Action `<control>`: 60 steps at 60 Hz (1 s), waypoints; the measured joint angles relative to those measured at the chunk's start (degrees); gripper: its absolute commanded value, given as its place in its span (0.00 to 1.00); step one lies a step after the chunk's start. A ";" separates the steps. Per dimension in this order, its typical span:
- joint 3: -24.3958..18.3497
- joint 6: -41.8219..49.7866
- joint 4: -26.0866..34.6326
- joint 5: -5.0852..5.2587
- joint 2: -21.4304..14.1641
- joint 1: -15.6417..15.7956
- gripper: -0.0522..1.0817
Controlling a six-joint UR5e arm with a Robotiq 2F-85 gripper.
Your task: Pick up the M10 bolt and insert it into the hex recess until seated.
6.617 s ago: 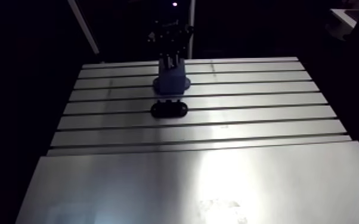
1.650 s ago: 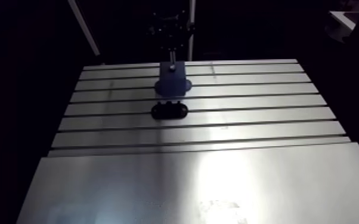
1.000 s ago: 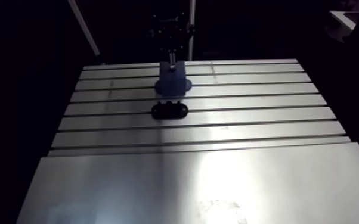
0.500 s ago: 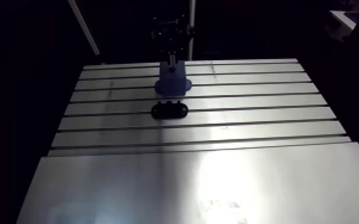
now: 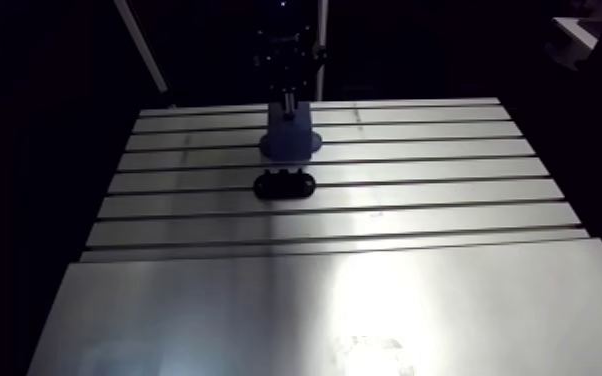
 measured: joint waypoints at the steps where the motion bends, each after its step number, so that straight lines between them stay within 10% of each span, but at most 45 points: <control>1: 0.00 -0.01 0.00 0.00 0.00 0.01 0.96; 60: 0.26 -0.48 0.00 0.00 0.45 0.03 0.96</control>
